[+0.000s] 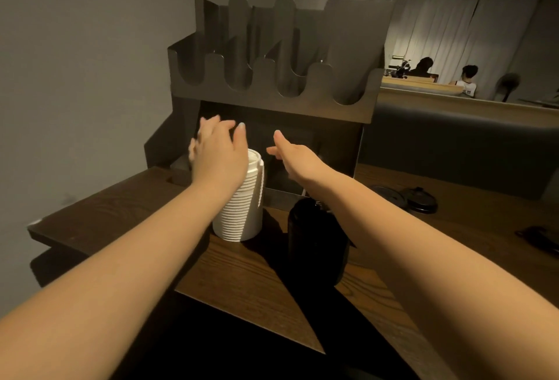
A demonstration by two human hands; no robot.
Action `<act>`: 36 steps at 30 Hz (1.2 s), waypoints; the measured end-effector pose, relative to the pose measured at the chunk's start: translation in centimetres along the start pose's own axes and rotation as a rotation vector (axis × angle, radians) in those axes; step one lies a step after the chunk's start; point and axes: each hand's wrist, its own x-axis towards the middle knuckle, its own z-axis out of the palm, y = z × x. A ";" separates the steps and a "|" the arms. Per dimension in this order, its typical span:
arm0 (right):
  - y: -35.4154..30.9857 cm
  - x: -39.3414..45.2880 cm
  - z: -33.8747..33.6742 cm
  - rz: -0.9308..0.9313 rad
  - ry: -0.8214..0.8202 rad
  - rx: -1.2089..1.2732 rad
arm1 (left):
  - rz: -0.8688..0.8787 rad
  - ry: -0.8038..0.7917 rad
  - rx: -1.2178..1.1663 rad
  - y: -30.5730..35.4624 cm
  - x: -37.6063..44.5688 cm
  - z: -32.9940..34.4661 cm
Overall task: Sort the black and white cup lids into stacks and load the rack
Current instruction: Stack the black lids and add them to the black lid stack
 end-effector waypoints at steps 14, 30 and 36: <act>11.2 -9.3 -12.3 0.051 0.269 0.508 | 0.023 -0.477 -0.507 17.9 -9.1 10.3; 31.7 -13.4 -24.7 0.539 0.566 -0.414 | 0.055 -0.823 0.067 21.4 -13.2 30.2; 34.0 -13.3 -26.3 0.586 0.553 -0.423 | 0.125 -0.855 0.307 20.3 -11.7 33.1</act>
